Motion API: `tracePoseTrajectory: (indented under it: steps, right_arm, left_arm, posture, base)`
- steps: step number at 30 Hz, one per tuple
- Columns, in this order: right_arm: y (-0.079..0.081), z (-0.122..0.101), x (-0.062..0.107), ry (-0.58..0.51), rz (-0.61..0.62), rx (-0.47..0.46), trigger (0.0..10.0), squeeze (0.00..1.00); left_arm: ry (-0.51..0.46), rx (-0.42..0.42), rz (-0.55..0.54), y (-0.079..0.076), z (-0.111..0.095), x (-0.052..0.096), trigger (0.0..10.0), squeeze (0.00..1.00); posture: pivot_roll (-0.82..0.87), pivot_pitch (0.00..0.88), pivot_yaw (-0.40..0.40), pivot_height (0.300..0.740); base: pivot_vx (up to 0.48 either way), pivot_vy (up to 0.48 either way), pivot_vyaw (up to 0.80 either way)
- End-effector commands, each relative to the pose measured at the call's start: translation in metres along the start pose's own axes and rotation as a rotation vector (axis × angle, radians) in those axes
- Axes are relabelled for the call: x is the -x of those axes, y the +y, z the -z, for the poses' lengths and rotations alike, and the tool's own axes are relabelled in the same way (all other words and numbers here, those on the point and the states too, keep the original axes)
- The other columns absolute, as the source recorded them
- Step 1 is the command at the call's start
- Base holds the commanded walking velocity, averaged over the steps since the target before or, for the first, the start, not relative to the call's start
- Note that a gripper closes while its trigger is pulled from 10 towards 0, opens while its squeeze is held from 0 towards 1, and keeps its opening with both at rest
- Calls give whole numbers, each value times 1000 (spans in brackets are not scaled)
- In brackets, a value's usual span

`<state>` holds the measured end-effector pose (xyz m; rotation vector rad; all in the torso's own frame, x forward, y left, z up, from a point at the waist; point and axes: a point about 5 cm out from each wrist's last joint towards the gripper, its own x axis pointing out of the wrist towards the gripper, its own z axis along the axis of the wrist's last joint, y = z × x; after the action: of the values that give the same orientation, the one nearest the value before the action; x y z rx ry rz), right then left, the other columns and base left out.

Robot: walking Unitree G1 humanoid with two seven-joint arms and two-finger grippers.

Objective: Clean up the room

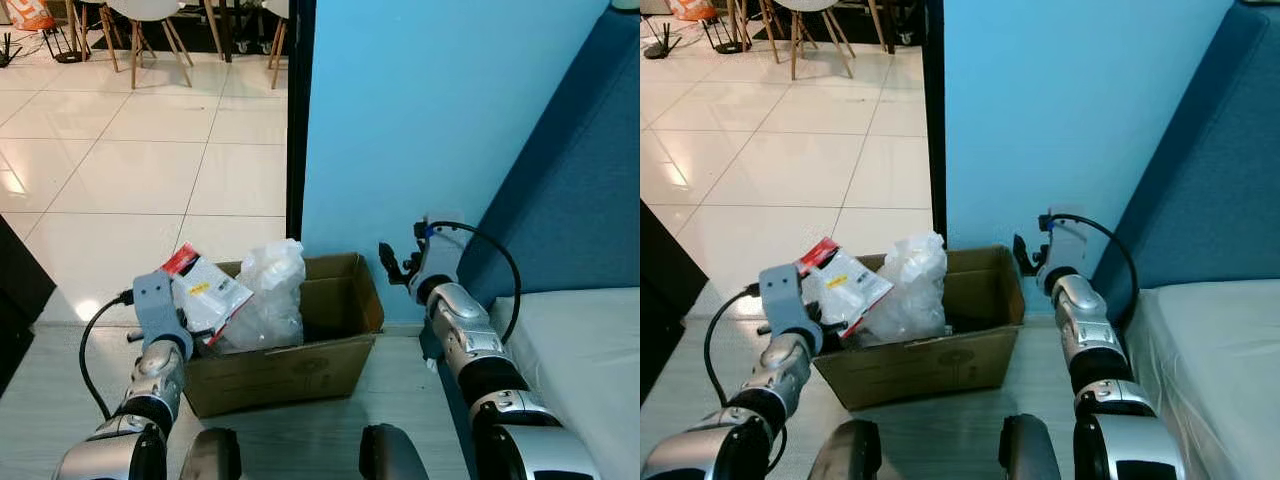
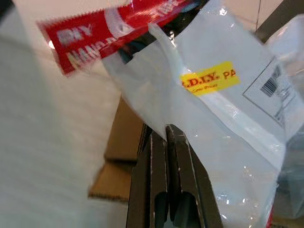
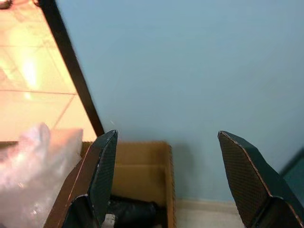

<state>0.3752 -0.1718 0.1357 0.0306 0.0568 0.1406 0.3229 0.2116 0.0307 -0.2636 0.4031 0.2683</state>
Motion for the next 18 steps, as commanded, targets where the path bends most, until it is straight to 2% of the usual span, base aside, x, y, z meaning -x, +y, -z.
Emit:
tracePoseTrajectory:
  steps: [1,2,4,6,9,18]
  right_arm:
    - [0,7,3,33,-5,-2,10000,0]
    - [0,7,3,33,-5,-2,10000,0]
    - [-1,4,4,28,-2,3,10000,0]
    - [-3,-1,4,14,2,2,10000,0]
    - [-4,-4,5,5,2,2,10000,0]
    - [-2,-9,9,-10,-1,2,10000,0]
  left_arm:
    - [107,61,49,-4,25,6,10000,0]
    - [107,61,49,-4,25,6,10000,0]
    - [156,91,124,-15,37,9,10000,0]
    - [199,55,198,-26,47,13,10000,0]
    - [205,47,214,-30,50,14,10000,0]
    - [173,41,262,-41,41,12,10000,20]
  posture:
    - [-16,141,-94,596]
    - [-16,141,-94,596]
    - [-20,141,-94,596]
    - [-23,141,-96,596]
    - [-34,143,-97,596]
    - [-53,156,-100,596]
  base:
    - [0,0,0]
    - [0,0,0]
    - [0,0,0]
    - [0,0,0]
    - [0,0,0]
    - [0,0,0]
